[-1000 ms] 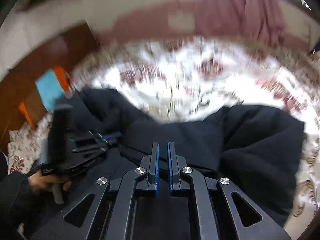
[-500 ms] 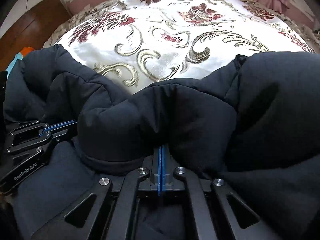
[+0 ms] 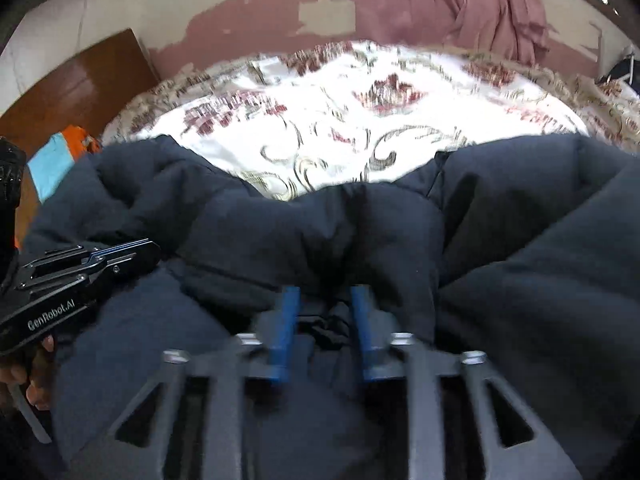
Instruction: Fold large clothes
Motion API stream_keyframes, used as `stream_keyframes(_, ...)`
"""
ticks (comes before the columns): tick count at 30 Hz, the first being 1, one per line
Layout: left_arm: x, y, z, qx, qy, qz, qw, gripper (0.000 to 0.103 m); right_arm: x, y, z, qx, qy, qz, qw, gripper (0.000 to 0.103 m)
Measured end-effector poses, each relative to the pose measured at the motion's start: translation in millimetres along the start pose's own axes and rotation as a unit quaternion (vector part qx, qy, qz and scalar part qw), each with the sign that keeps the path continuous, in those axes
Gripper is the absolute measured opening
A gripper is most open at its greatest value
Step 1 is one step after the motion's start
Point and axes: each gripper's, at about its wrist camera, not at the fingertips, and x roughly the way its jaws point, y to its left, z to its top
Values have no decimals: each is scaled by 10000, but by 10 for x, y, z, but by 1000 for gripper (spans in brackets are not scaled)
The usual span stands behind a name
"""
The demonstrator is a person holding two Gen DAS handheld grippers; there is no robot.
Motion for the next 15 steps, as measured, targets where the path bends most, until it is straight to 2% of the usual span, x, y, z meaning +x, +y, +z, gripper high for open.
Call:
stream_keyframes(1,-64,16,-4,-99,-33,-28,9999,10,-93,4,-5,-35,-102,7,9999,42)
stream_keyframes(5,-288,48,-45,-290,-137,88,9994,11,-355,-6,-51,-147,-246,-165,9995,47)
stream_keyframes(8,-472,4,-86,-270,-186,165,9993,16,-622,-12,-107,-187,-391,-272,9987,59)
stream_keyframes(9,-544,-14,-105,-257,-196,166,9993,25,-721,-11,-125,-195,-448,-304,9983,63)
stream_keyframes(11,-676,-37,-141,-252,-262,124,9993,52,-927,-15,-142,-148,-554,-317,9978,70)
stream_keyframes(12,-785,-45,-169,-314,-403,112,9986,79,-1028,-18,-150,-109,-599,-310,9977,74)
stream_keyframes(13,-862,-39,-192,-375,-550,119,9977,88,-1104,-19,-164,-80,-637,-297,9975,78)
stream_keyframes(15,-1109,-44,-253,-536,-892,30,9946,90,-1261,-14,-191,-41,-719,-303,9969,86)
